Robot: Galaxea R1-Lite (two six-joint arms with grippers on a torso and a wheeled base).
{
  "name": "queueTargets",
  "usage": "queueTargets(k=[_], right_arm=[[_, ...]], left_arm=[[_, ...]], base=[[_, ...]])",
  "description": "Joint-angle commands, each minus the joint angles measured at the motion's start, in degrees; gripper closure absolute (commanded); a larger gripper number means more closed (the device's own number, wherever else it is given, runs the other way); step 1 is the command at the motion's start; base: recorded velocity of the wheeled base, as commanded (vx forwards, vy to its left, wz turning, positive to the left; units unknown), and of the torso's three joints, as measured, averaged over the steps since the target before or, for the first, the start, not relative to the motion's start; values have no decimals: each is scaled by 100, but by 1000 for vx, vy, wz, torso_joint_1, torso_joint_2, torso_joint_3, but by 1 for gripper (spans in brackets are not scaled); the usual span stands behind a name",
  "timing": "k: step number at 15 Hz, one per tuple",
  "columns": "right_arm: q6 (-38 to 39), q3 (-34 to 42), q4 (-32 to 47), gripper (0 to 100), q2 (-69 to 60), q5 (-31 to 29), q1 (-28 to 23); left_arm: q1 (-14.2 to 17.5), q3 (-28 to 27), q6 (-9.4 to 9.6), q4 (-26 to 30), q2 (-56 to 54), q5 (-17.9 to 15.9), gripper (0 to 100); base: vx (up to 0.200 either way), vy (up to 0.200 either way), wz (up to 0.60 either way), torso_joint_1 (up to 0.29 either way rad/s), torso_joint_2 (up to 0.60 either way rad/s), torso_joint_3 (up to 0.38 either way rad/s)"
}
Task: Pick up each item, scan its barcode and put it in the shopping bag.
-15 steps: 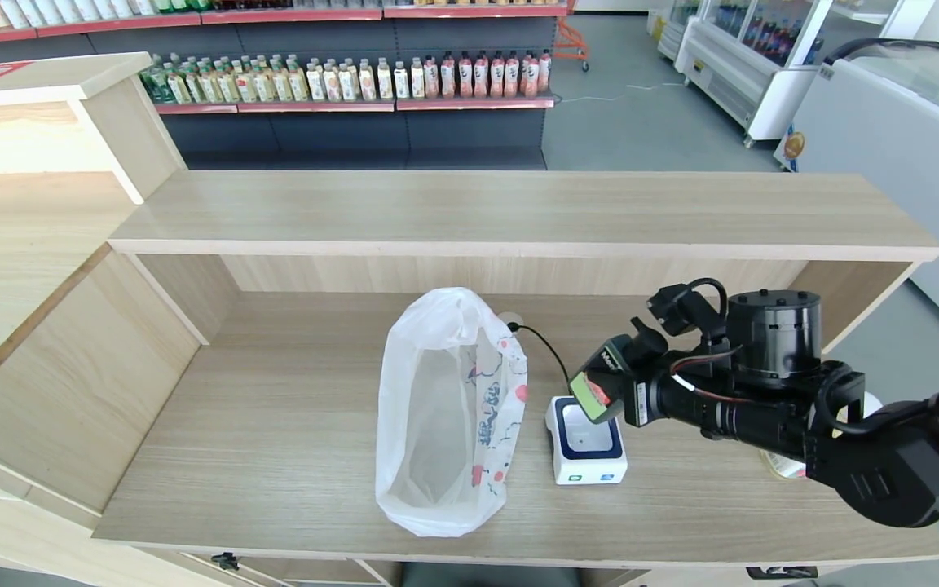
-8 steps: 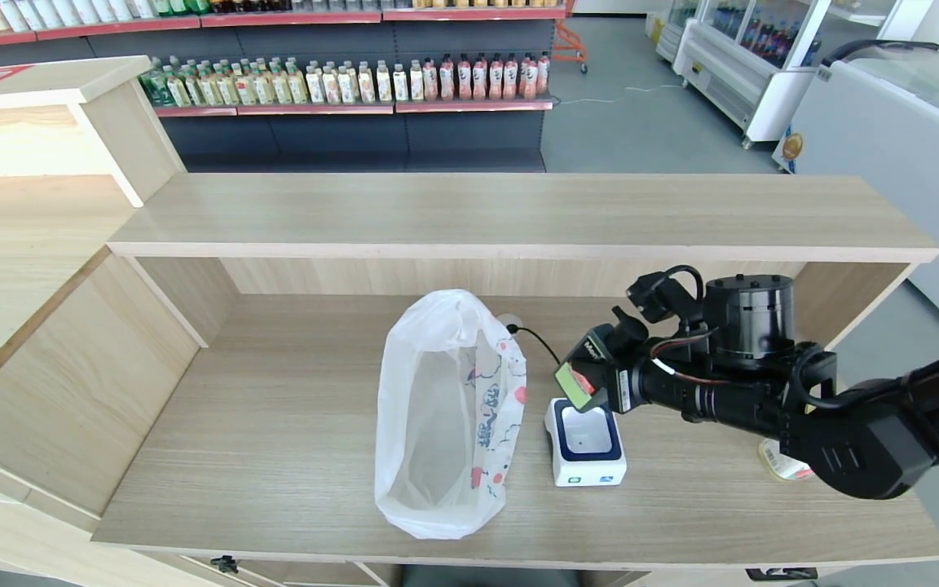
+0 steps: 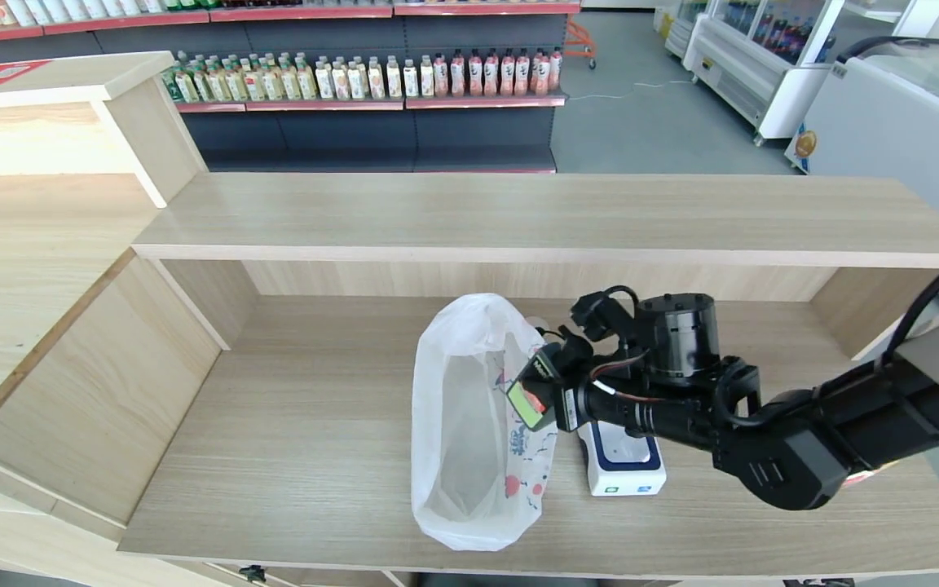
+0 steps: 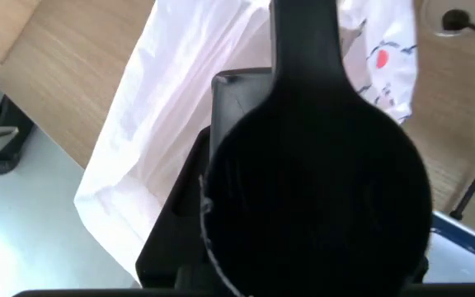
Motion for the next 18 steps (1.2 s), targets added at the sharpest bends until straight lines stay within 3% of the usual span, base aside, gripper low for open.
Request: queueTargets(k=[1,10,13,14,16,18], right_arm=[[-286,-53,-330,100,646,-21,184],[-1604,-475,-655,100,1771,-56,430],[-1710,-791,-646,100,2017,-56,421],[-1762,-844,-638,0,2061,-56,421],[-2017,-765,-611,0,2026,-21,404],[-1604,-501,-620,0,1648,5,386]], left_arm=[[6,1,-4,2,-2,2,0],[6,1,-4,2,-2,2,0],[-3,1,-4,2,-2,2,0],[-3,1,-4,2,-2,2,0],[-3,1,-4,2,-2,2,0],[6,1,-4,2,-2,2,0]], base=[[0,0,0,0,0,0],[0,0,0,0,0,0],[0,0,0,0,0,0],[0,0,0,0,0,0],[0,0,0,0,0,0],[0,0,0,0,0,0]])
